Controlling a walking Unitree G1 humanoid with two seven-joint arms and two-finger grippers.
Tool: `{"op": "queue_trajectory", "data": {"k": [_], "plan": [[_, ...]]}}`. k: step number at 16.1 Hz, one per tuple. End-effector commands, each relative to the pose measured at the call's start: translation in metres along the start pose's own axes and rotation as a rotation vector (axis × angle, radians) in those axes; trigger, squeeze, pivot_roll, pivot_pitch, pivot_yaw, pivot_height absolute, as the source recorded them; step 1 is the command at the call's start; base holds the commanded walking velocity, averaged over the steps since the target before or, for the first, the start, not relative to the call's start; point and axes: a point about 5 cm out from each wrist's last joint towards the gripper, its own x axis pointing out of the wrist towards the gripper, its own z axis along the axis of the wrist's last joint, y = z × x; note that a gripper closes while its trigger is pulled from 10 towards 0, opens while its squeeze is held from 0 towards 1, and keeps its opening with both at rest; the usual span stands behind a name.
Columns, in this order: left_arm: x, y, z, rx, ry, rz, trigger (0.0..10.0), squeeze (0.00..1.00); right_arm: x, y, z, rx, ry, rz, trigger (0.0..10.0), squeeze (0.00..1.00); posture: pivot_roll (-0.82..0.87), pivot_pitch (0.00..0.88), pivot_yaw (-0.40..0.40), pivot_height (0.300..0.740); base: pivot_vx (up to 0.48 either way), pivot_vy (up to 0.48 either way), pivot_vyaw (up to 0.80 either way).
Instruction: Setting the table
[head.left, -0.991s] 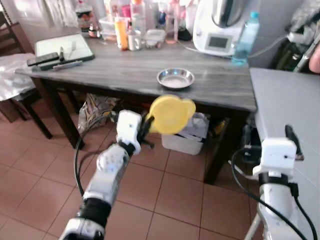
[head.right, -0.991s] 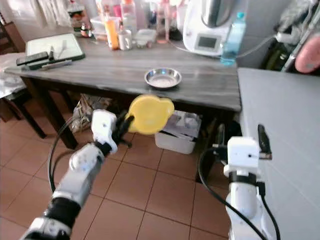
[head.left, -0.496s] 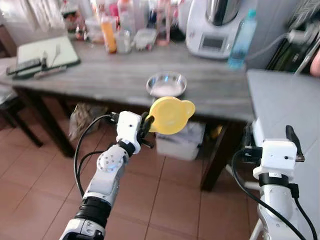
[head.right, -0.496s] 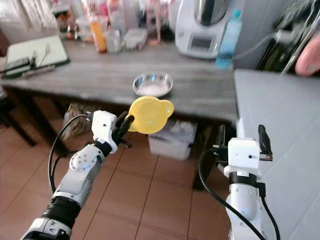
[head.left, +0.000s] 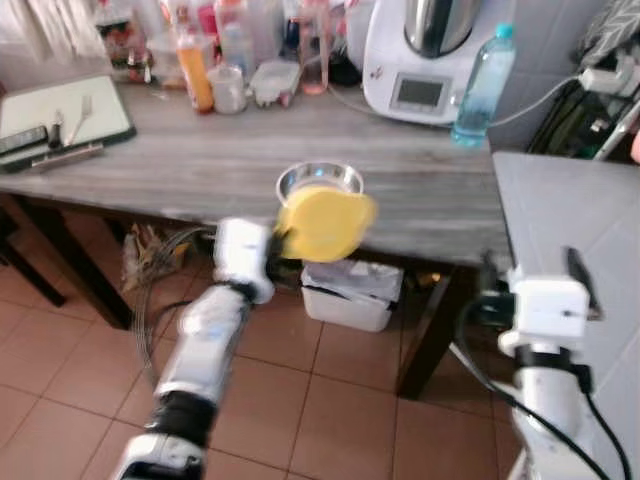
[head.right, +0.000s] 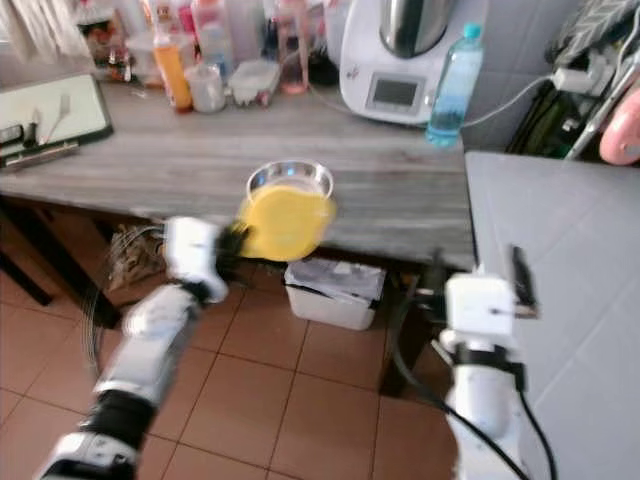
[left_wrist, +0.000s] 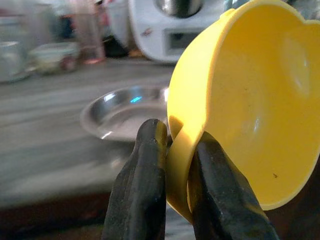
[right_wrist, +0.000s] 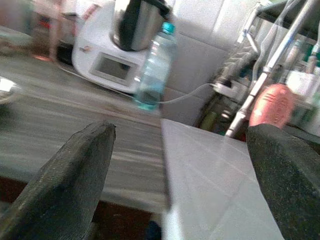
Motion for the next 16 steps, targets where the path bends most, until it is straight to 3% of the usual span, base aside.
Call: {"op": "queue_trajectory", "data": {"k": [1,8,16], "plan": [[-0.002,0.015,0.005,0.029,-0.007,0.046,10.0,0.0,0.001,0.003,0.006,0.015,-0.024,0.004,10.0,0.0,0.16,0.075,0.004,0.74,0.0,0.0,0.0],[0.006,0.015,0.017,0.0,-0.036,0.053,10.0,0.0,-0.001,0.002,0.006,0.028,-0.016,-0.027,10.0,0.0,0.16,0.085,0.013,0.74,0.0,0.0,0.0],[0.006,0.017,0.015,0.015,-0.009,0.048,10.0,0.0,-0.004,0.001,0.008,0.022,-0.02,-0.051,10.0,0.0,0.16,0.094,0.033,0.74,0.0,0.315,0.0]]}}
